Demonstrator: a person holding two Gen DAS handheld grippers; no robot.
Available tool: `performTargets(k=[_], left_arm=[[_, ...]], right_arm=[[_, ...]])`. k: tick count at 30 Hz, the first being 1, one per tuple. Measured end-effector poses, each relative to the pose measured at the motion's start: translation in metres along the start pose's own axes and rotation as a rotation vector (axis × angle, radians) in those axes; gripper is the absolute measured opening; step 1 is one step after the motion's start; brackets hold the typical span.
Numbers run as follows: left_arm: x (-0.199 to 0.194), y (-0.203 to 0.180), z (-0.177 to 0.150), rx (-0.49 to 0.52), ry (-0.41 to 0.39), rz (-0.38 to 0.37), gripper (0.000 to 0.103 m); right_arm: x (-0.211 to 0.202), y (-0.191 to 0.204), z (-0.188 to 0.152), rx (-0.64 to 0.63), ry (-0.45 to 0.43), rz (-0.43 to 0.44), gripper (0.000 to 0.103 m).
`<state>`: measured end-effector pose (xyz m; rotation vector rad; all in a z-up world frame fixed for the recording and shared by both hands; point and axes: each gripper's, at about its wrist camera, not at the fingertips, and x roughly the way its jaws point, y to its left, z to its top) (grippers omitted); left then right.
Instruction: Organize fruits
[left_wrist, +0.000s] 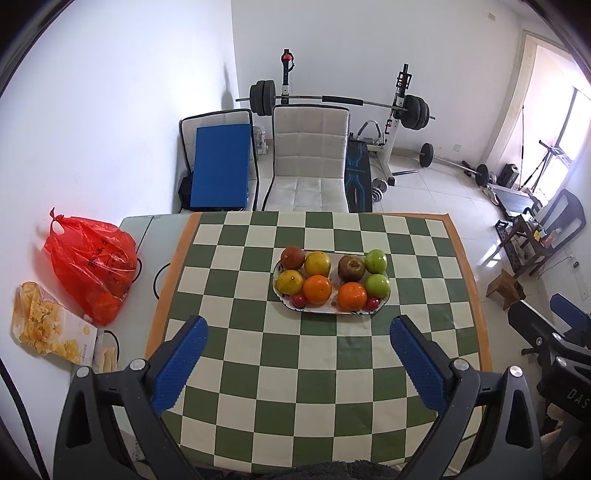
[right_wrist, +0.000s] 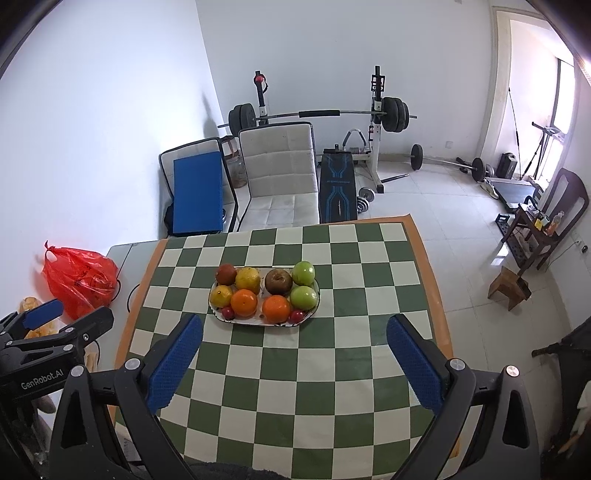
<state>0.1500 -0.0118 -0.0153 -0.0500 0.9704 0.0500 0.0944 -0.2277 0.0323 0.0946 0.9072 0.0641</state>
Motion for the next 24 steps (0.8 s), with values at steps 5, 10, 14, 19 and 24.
performTargets(k=[5, 10, 14, 19, 24], left_arm=[[0.023, 0.001, 0.003, -0.004, 0.002, 0.018, 0.102], [0.045, 0.0, 0.0, -0.001, 0.034, 0.035, 0.102], [0.059, -0.001, -0.003, 0.003, 0.048, 0.05, 0.102], [0.07, -0.003, -0.006, 0.012, 0.062, 0.066, 0.102], [0.071, -0.005, -0.008, 0.018, 0.052, 0.068, 0.102]], right_arm=[[0.029, -0.003, 0.001, -0.003, 0.008, -0.009, 0.102], [0.058, -0.006, 0.001, -0.009, 0.024, -0.028, 0.102], [0.076, -0.009, -0.001, -0.007, 0.045, -0.034, 0.102], [0.098, -0.012, -0.005, -0.004, 0.074, -0.036, 0.102], [0.105, -0.013, -0.009, -0.009, 0.082, -0.035, 0.102]])
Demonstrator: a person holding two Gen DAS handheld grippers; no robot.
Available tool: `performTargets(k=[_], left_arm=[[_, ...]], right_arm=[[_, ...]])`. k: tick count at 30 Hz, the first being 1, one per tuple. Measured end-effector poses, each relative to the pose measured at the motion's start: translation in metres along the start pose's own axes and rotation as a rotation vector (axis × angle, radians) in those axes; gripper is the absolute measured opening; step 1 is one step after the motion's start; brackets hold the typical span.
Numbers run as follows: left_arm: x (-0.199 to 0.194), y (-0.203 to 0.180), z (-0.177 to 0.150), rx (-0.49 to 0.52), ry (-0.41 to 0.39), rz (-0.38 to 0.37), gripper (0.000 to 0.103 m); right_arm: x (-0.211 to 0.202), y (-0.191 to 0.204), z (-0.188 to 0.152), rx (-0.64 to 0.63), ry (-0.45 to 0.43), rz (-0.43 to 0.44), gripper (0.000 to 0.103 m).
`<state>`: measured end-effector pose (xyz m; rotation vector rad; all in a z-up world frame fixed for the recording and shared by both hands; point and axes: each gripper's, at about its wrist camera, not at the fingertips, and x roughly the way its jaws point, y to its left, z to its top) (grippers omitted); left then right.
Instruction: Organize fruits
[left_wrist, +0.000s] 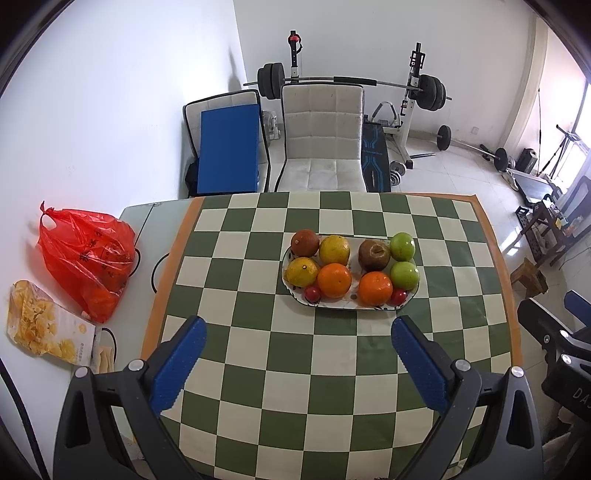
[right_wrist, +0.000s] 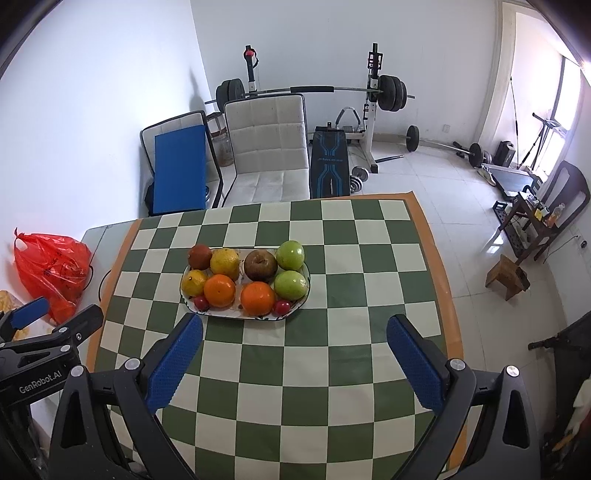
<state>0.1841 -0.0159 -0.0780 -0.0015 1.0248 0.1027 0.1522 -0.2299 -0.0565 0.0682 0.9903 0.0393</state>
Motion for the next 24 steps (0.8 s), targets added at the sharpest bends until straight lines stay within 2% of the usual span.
performTargets(k=[24], left_arm=[[-0.011, -0.008, -0.004, 0.012, -0.026, -0.004, 0.102]], right_arm=[[-0.001, -0.002, -0.003, 0.001, 0.0, 0.003, 0.102]])
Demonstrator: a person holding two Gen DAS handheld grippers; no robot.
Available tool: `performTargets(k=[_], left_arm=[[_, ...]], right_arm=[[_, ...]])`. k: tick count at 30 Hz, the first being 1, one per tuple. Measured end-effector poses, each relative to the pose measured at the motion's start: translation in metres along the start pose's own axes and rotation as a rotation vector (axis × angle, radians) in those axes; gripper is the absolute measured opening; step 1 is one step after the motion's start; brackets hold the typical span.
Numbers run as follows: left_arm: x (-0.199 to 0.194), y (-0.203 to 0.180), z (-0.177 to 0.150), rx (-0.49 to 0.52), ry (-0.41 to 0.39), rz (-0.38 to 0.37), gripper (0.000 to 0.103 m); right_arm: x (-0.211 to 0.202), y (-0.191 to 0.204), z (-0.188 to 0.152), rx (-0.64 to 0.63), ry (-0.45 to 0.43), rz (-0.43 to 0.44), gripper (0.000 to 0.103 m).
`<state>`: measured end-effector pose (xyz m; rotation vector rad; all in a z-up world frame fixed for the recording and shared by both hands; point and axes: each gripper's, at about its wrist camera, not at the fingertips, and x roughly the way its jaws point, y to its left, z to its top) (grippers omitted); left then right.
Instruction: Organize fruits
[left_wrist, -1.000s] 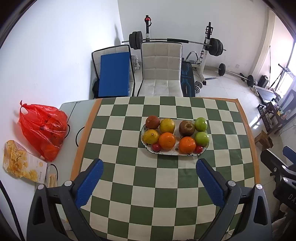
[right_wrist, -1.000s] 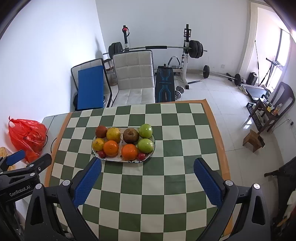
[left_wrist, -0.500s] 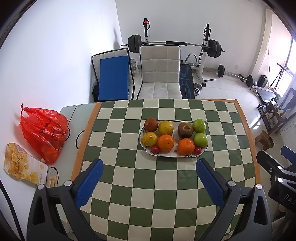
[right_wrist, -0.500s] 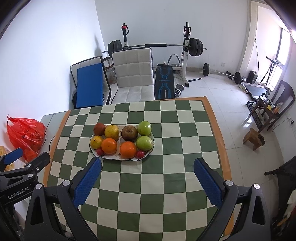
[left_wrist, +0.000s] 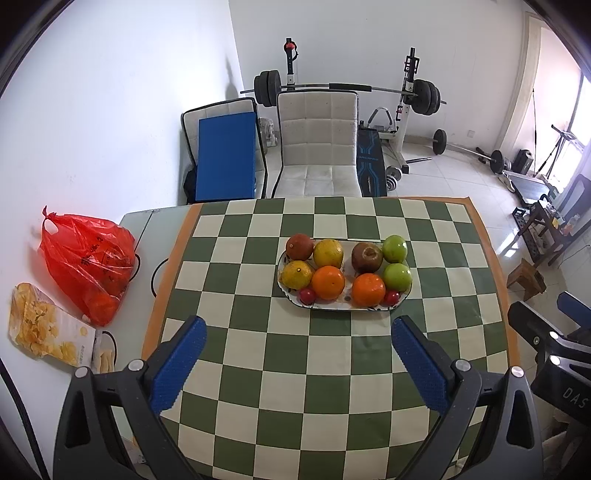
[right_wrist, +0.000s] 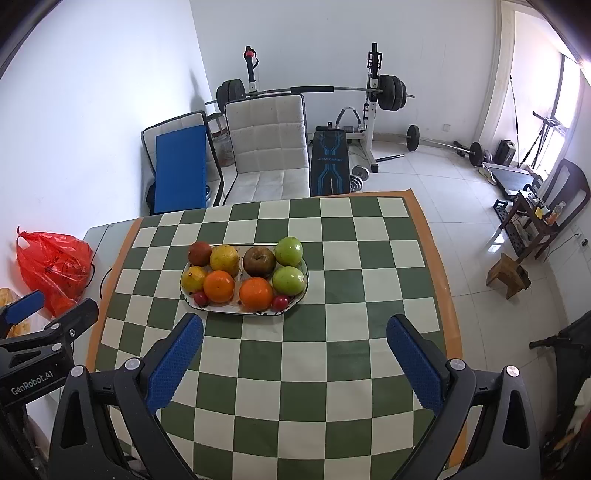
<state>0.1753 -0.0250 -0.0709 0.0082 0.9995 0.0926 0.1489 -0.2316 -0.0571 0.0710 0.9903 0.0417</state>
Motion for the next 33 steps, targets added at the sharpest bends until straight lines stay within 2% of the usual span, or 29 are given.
performTargets(k=[18, 33], left_arm=[[-0.006, -0.002, 0.003, 0.008, -0.02, -0.007, 0.102], [-0.005, 0.001, 0.003, 0.007, -0.04, -0.006, 0.103]], right_arm=[[-0.006, -0.002, -0.004, 0.005, -0.011, 0.003, 0.102], [-0.014, -0.001, 0.006, -0.002, -0.018, -0.002, 0.102]])
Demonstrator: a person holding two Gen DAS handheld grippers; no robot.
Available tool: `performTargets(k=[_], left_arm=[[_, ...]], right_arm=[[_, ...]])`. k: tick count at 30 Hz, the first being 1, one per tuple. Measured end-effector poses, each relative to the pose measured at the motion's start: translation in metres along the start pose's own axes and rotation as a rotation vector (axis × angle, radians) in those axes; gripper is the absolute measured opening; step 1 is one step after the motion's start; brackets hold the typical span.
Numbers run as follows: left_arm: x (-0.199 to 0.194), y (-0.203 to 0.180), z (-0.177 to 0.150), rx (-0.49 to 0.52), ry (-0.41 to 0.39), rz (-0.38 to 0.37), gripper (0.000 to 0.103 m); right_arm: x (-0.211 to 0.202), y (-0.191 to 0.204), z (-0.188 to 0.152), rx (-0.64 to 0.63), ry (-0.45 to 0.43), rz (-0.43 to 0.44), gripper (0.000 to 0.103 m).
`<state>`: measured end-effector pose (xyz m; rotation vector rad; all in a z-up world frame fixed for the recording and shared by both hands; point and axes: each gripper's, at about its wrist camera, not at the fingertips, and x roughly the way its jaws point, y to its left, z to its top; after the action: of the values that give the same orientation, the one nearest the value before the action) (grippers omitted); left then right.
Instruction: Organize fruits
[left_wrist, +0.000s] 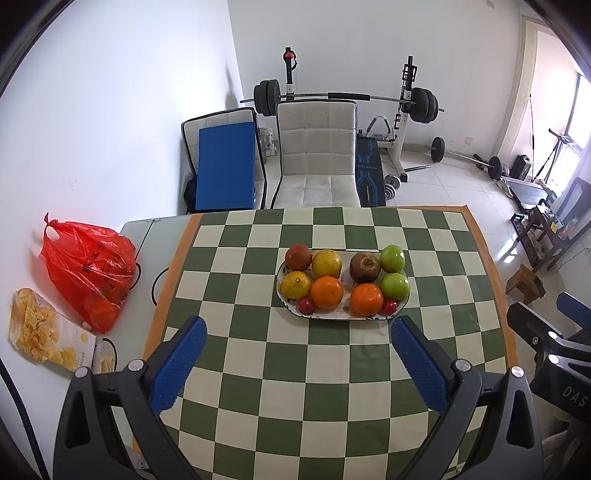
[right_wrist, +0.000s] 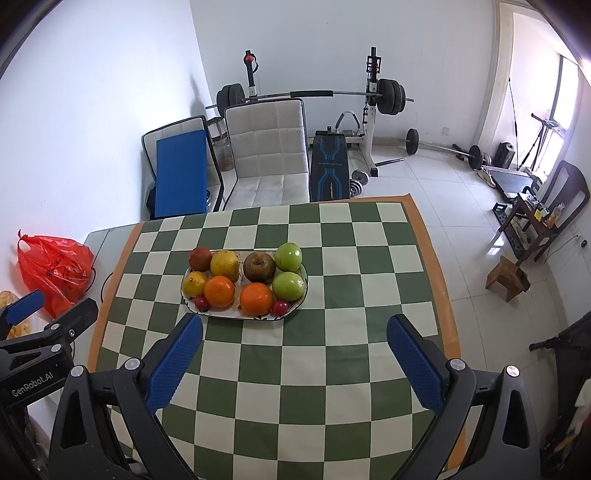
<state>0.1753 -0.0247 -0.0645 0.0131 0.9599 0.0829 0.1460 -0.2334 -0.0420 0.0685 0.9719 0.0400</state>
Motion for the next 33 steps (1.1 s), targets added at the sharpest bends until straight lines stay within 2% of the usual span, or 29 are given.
performTargets(k=[33], left_arm=[[-0.002, -0.011, -0.004, 0.005, 0.0, -0.013, 0.103]], right_arm=[[0.003, -0.002, -0.005, 0.006, -0.002, -0.003, 0.102]])
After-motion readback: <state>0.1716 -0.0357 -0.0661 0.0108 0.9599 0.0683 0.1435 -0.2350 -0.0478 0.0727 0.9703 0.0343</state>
